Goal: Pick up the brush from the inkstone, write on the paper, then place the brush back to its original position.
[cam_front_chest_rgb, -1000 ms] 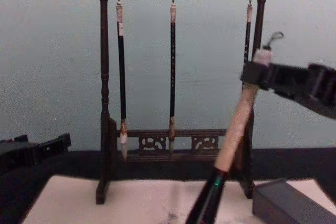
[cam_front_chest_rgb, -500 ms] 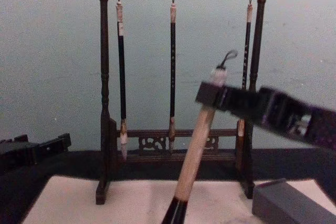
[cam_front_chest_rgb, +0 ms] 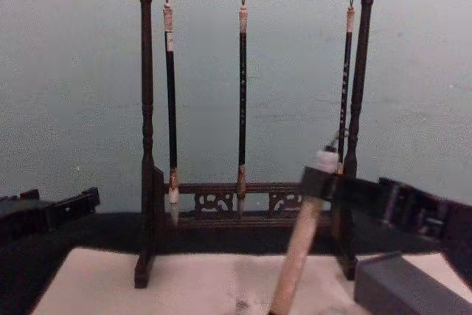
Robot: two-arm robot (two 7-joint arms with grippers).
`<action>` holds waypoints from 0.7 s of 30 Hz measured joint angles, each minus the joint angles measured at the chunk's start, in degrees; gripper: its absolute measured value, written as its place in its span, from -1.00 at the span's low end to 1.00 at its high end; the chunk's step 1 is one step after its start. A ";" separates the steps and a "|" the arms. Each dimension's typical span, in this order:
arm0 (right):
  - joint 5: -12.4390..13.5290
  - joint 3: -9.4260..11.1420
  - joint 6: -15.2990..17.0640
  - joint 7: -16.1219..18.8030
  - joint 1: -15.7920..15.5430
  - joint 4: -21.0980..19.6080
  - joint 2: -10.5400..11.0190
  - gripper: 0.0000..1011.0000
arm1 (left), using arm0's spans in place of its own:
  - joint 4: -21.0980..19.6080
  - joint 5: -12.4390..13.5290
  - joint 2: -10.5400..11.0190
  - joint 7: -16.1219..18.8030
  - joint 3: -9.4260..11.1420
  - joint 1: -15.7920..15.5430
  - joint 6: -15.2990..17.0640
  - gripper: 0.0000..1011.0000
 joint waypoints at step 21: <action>2.45 5.24 -2.25 -0.53 -4.03 -2.61 3.07 -0.62 | 0.00 0.00 0.00 0.00 0.00 0.00 0.00 0.98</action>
